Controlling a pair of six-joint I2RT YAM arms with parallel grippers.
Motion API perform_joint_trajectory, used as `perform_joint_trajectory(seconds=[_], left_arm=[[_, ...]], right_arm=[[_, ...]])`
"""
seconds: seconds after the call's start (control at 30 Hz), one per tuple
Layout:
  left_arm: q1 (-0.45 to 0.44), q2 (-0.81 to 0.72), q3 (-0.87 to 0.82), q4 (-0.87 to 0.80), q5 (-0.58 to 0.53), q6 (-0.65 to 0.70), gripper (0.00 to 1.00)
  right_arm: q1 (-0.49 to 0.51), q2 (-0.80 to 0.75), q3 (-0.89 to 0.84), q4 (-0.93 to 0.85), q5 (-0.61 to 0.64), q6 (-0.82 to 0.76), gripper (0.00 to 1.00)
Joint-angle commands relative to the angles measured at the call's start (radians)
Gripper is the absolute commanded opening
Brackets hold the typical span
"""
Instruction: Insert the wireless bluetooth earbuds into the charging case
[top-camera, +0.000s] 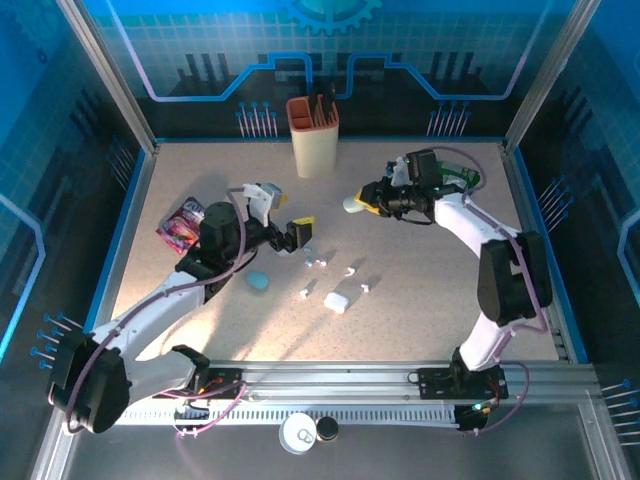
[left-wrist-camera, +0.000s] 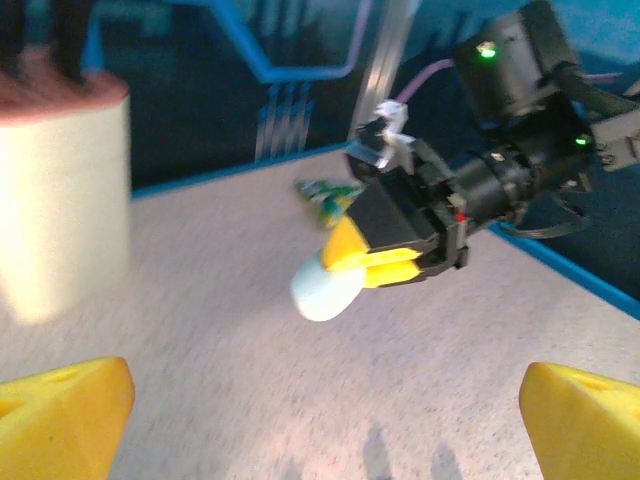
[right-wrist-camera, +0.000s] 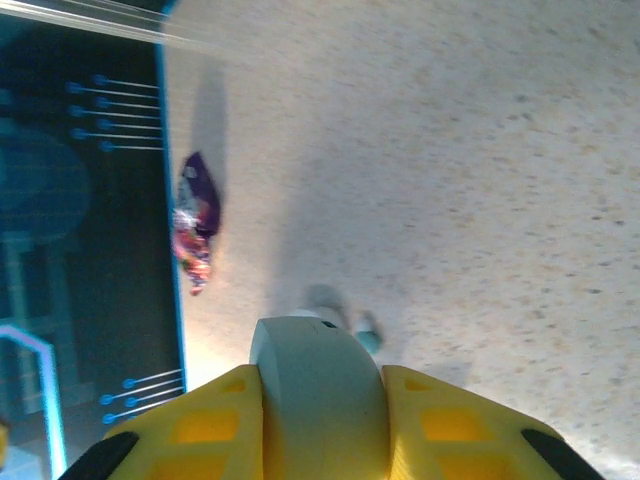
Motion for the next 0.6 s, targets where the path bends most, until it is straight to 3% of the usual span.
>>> perform_joint_trajectory(seconds=[0.0,0.17,0.3,0.4,0.57], left_arm=[[-0.004,-0.007,0.029,-0.285,-0.221,-0.124,0.99],[-0.006,0.003,0.030,-0.447,-0.380,-0.330,0.99],[-0.004,0.015,0.022,-0.521,-0.434,-0.459,0.99],[-0.001,0.040,0.036,-0.589,-0.462,-0.541,0.99],[0.021,0.100,0.056,-0.628,-0.396,-0.508,0.99]], right_arm=[[-0.010,0.080,0.036,0.001,0.018,-0.061,0.16],[-0.011,0.169,0.035,0.024,0.076,-0.086,0.16],[-0.015,0.197,0.022,0.013,0.156,-0.134,0.17],[-0.022,0.208,0.019,0.003,0.175,-0.159,0.24],[-0.046,0.201,0.020,-0.017,0.199,-0.191,0.40]])
